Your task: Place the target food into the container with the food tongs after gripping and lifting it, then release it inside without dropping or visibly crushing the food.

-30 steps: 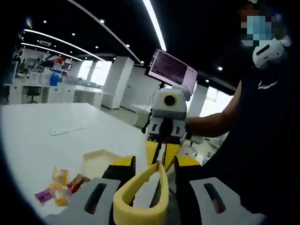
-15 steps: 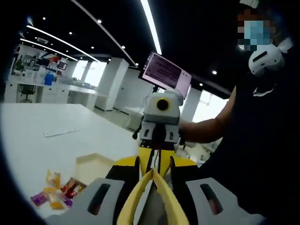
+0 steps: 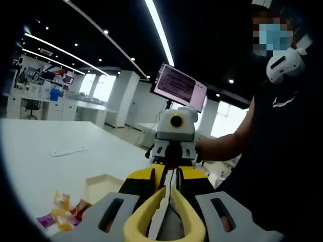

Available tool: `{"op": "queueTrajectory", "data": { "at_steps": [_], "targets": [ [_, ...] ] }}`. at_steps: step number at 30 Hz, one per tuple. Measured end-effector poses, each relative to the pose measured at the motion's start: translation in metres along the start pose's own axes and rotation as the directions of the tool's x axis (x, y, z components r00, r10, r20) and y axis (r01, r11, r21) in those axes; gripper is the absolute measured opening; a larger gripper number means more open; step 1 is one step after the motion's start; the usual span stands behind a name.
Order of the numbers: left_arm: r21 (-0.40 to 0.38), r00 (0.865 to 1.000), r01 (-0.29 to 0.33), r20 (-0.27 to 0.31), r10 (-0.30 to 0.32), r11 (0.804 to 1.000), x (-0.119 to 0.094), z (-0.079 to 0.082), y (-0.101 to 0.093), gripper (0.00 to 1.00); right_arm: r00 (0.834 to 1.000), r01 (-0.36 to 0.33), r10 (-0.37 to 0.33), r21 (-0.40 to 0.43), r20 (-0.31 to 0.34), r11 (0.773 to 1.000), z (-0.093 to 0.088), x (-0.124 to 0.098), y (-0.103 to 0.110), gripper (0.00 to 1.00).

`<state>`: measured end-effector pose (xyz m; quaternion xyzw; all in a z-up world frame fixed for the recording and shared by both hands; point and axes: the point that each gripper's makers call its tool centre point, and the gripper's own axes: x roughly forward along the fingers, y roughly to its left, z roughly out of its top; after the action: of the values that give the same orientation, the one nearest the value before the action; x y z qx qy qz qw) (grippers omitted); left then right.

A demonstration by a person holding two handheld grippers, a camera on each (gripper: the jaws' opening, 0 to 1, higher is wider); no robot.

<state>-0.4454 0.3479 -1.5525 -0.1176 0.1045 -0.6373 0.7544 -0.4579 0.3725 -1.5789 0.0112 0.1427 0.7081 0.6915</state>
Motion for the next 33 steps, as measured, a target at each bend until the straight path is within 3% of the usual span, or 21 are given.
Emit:
{"op": "queueTrajectory", "data": {
  "at_steps": [5, 7, 10, 17, 19, 21, 24, 26, 31, 33],
  "targets": [
    [-0.007, 0.999, -0.011, 0.029, 0.012, 1.000, -0.001, 0.006, 0.003, 0.16, 0.997, 0.020, -0.013, -0.092, 0.073, 0.996, 0.009, -0.004, -0.002, 0.15],
    [-0.008, 0.999, -0.012, 0.036, 0.012, 1.000, -0.002, 0.009, 0.004, 0.16, 0.998, 0.019, -0.016, -0.046, 0.065, 0.999, 0.007, -0.005, -0.003, 0.15],
    [-0.010, 0.998, -0.017, 0.057, 0.018, 1.000, -0.004, 0.014, 0.005, 0.17, 0.998, 0.028, -0.026, -0.040, 0.051, 0.999, 0.003, -0.007, -0.006, 0.16],
    [-0.028, 0.996, 0.006, 0.089, -0.003, 1.000, -0.003, 0.022, 0.001, 0.18, 0.995, 0.016, -0.014, -0.019, 0.098, 1.000, 0.011, -0.009, -0.003, 0.17],
    [-0.025, 0.996, 0.008, 0.094, -0.006, 1.000, -0.004, 0.023, 0.002, 0.17, 0.995, 0.018, -0.016, -0.014, 0.098, 1.000, 0.011, -0.008, -0.004, 0.14],
    [-0.042, 0.997, 0.037, 0.069, -0.034, 0.998, -0.003, 0.018, -0.003, 0.14, 0.998, -0.008, 0.007, 0.019, 0.070, 1.000, 0.009, -0.008, 0.002, 0.05],
    [-0.077, 0.998, 0.057, 0.031, -0.055, 0.995, -0.003, 0.014, -0.006, 0.14, 0.998, -0.013, 0.012, 0.008, 0.061, 1.000, 0.009, -0.007, 0.004, 0.03],
    [-0.053, 0.998, 0.060, 0.030, -0.058, 0.997, -0.003, 0.014, -0.008, 0.15, 0.998, -0.011, 0.010, 0.009, 0.056, 1.000, 0.009, -0.007, 0.005, 0.02],
    [-0.058, 0.998, 0.066, 0.025, -0.065, 0.996, -0.003, 0.014, -0.009, 0.28, 0.994, 0.006, -0.012, 0.047, 0.108, 0.999, 0.018, -0.013, -0.001, 0.01],
    [-0.057, 0.998, 0.061, 0.024, -0.060, 0.996, -0.002, 0.014, -0.009, 0.27, 0.994, 0.005, -0.011, 0.053, 0.112, 0.999, 0.020, -0.013, -0.001, 0.01]
  ]
}}
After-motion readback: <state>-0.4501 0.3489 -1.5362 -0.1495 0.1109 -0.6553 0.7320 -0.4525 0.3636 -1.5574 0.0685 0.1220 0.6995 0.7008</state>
